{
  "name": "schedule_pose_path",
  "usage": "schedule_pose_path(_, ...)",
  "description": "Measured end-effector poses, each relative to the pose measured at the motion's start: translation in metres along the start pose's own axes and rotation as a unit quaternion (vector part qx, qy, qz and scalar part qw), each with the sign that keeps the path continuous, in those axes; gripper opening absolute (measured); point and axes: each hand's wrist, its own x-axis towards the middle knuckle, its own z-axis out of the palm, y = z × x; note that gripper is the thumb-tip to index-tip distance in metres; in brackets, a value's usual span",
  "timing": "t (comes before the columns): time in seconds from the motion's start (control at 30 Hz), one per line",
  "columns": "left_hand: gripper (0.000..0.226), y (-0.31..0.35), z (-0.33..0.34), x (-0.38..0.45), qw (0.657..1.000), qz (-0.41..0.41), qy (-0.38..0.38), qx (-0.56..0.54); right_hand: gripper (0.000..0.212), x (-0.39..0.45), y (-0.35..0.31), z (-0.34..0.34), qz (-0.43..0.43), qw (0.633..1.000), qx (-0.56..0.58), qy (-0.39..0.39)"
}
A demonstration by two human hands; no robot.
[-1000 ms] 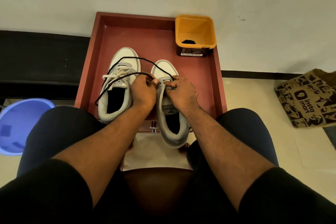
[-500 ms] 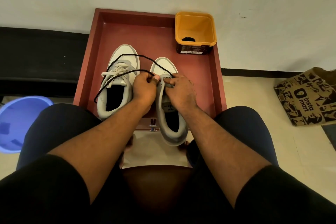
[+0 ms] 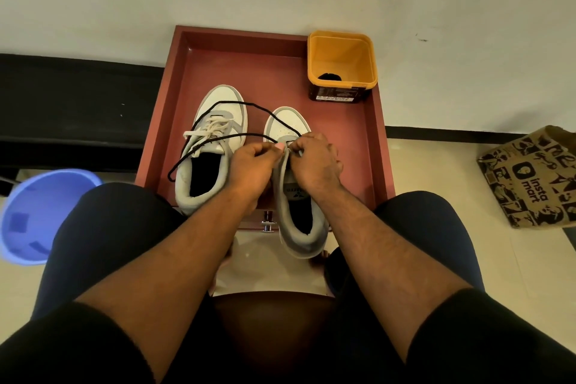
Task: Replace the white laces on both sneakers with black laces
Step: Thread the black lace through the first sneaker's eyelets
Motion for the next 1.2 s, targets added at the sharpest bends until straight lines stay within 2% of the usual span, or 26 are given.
schedule_pose_path(0.07, 0.018, 0.005, -0.014, -0.021, 0.992, -0.098, -0.077, -0.032, 0.013, -0.001, 0.0, 0.002, -0.008, 1.0, -0.011, 0.001)
schedule_pose_path(0.13, 0.022, 0.001, -0.027, -0.039, 0.987, -0.104, -0.119, 0.004, 0.015, -0.002, 0.001, 0.005, -0.016, 1.0, -0.015, -0.014)
schedule_pose_path(0.27, 0.026, -0.014, -0.027, -0.05, 0.992, 0.036, -0.042, 0.116, 0.017, 0.0, 0.003, 0.004, -0.021, 0.999, -0.003, -0.037)
schedule_pose_path(0.33, 0.025, -0.017, -0.021, -0.048, 0.988, 0.071, -0.021, 0.135, 0.016, -0.001, 0.005, 0.002, -0.037, 0.998, 0.021, -0.039)
schedule_pose_path(0.43, 0.01, -0.019, -0.014, -0.049, 0.982, 0.103, 0.001, 0.156, 0.011, -0.011, 0.008, -0.007, -0.079, 0.995, 0.034, -0.041)
schedule_pose_path(0.57, 0.014, -0.027, -0.018, -0.046, 0.988, 0.095, 0.006, 0.122, 0.014, -0.038, 0.004, -0.025, -0.121, 0.988, 0.011, -0.091)
schedule_pose_path(0.63, 0.012, -0.029, -0.019, -0.044, 0.992, 0.083, 0.029, 0.087, 0.013, -0.06, 0.004, -0.034, -0.151, 0.981, -0.008, -0.117)
schedule_pose_path(0.73, 0.021, -0.028, -0.017, -0.049, 0.992, 0.082, 0.067, 0.067, 0.012, -0.108, 0.008, -0.035, -0.23, 0.959, -0.064, -0.154)
schedule_pose_path(0.83, 0.019, -0.024, -0.019, -0.053, 0.997, 0.039, 0.049, 0.046, 0.008, -0.145, 0.013, -0.031, -0.281, 0.938, -0.105, -0.172)
schedule_pose_path(0.9, 0.015, -0.019, -0.022, -0.056, 1.0, 0.01, 0.017, 0.018, 0.011, -0.15, 0.018, -0.029, -0.281, 0.933, -0.143, -0.171)
schedule_pose_path(1.0, 0.023, -0.016, -0.026, -0.062, 0.998, -0.031, -0.049, 0.002, 0.017, -0.137, 0.021, -0.026, -0.239, 0.941, -0.175, -0.163)
schedule_pose_path(1.07, 0.018, -0.017, -0.029, -0.065, 0.995, -0.034, -0.091, 0.039, 0.031, -0.129, 0.023, -0.025, -0.221, 0.947, -0.147, -0.179)
schedule_pose_path(1.13, 0.014, -0.021, -0.029, -0.066, 0.992, -0.009, -0.097, 0.085, 0.048, -0.124, 0.025, -0.027, -0.213, 0.951, -0.093, -0.203)
schedule_pose_path(1.2, 0.017, -0.023, -0.027, -0.066, 0.991, 0.013, -0.083, 0.103, 0.044, -0.123, 0.026, -0.033, -0.209, 0.956, -0.053, -0.199)
